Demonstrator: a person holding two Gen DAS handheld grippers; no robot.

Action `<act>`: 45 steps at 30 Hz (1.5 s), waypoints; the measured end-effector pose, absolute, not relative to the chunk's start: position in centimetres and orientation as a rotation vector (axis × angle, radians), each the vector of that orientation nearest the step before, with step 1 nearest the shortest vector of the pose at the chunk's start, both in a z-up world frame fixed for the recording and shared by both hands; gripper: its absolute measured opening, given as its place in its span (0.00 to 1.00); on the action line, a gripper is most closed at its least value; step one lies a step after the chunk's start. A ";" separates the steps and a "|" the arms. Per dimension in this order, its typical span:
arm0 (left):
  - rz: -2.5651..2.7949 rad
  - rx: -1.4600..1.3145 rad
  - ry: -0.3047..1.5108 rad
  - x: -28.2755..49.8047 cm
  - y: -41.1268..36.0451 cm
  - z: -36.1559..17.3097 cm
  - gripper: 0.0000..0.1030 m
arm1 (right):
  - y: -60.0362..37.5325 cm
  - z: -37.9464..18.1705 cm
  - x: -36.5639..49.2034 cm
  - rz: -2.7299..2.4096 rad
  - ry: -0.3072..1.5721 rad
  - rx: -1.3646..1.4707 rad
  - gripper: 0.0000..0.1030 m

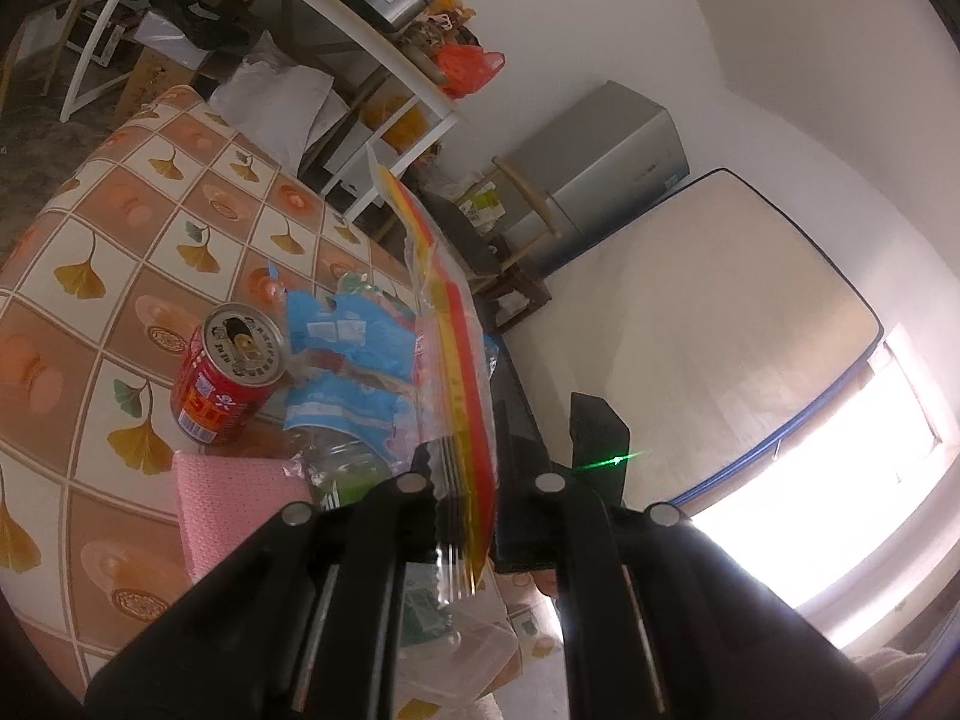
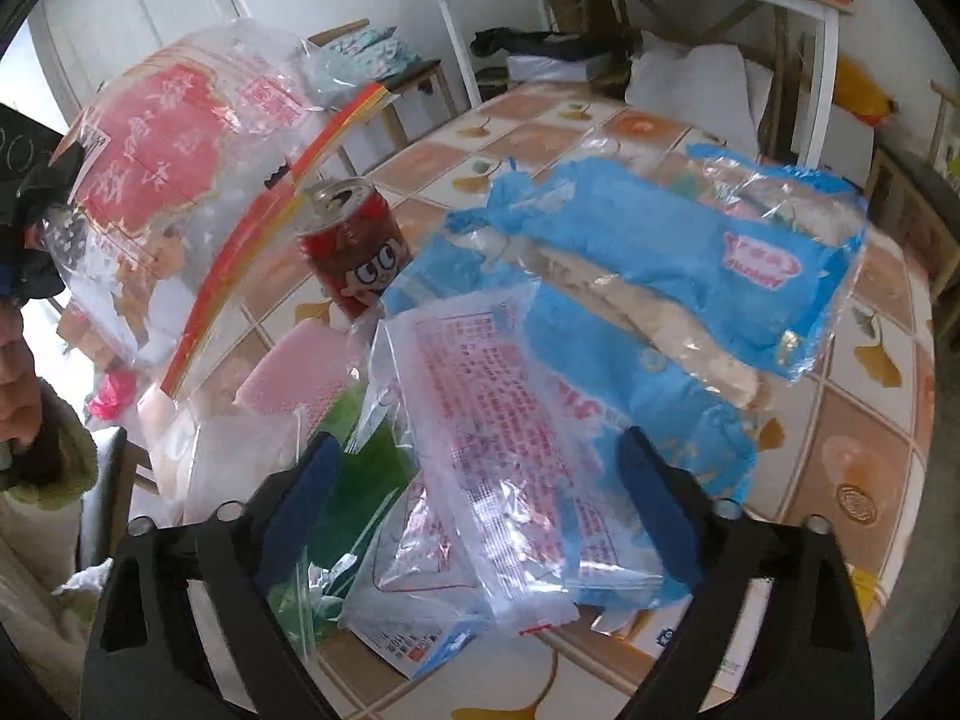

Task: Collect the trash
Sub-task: 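Carry both held bags off the table over the blue mesh wastebasket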

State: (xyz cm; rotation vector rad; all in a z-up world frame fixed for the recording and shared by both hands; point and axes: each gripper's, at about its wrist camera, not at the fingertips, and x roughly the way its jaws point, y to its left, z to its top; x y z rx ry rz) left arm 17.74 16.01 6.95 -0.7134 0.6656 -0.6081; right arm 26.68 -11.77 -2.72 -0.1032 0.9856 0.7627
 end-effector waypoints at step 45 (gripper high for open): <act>-1.066 0.246 1.148 21.2 -32.7 4.1 0.05 | -53.9 -9.4 4.8 -0.002 0.681 1.052 0.31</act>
